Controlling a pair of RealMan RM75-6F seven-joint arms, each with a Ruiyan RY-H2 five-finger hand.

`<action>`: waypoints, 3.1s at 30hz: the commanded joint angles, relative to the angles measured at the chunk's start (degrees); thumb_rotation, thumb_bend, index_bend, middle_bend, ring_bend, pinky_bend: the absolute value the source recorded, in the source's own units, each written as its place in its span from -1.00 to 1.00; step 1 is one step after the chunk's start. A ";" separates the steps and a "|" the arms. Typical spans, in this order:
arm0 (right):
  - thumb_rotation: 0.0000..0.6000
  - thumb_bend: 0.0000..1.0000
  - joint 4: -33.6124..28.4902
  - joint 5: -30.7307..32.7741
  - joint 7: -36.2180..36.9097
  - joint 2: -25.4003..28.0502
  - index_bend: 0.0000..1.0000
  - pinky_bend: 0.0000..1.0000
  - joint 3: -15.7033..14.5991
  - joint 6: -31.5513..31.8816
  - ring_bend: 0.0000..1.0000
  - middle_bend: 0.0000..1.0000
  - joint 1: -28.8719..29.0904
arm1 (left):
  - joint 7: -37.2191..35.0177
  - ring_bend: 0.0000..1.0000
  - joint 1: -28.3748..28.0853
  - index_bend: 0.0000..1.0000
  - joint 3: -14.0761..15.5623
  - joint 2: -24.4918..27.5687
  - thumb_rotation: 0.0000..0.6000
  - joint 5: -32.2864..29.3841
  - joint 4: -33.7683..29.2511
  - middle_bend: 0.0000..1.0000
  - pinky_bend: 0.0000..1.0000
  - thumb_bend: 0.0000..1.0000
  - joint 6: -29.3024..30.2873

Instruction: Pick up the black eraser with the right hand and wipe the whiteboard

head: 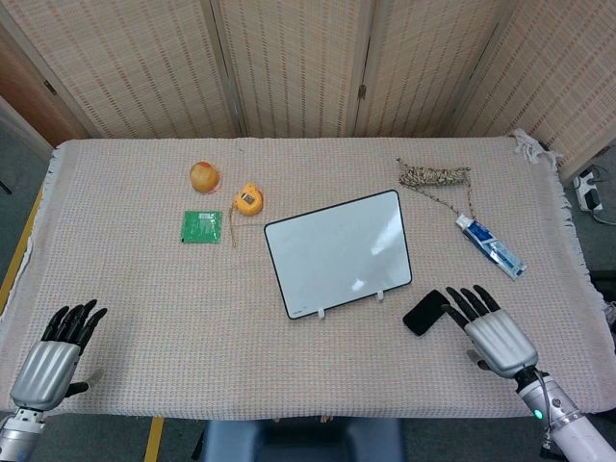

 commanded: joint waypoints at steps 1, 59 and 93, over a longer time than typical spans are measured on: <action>1.00 -0.37 0.77 1.22 -0.77 -0.91 -0.51 -1.00 0.84 -1.93 -1.00 -1.00 1.56 | -0.06 -1.00 -0.04 -1.00 -0.05 0.00 1.00 -0.07 -0.04 -1.00 -1.00 -0.52 -0.03; 1.00 -0.37 22.43 13.17 -1.48 -20.96 0.08 -1.00 2.62 -10.43 -0.83 -0.88 13.52 | -1.77 -1.00 -0.94 -1.00 -0.27 0.76 1.00 -1.84 -0.26 -1.00 -1.00 -0.52 -1.87; 1.00 -0.37 45.40 3.06 4.37 -47.27 0.17 -1.00 14.76 14.10 -0.81 -0.79 18.30 | -3.16 -1.00 -0.44 -1.00 0.13 1.50 1.00 -0.42 -0.79 -1.00 -1.00 -0.52 -0.23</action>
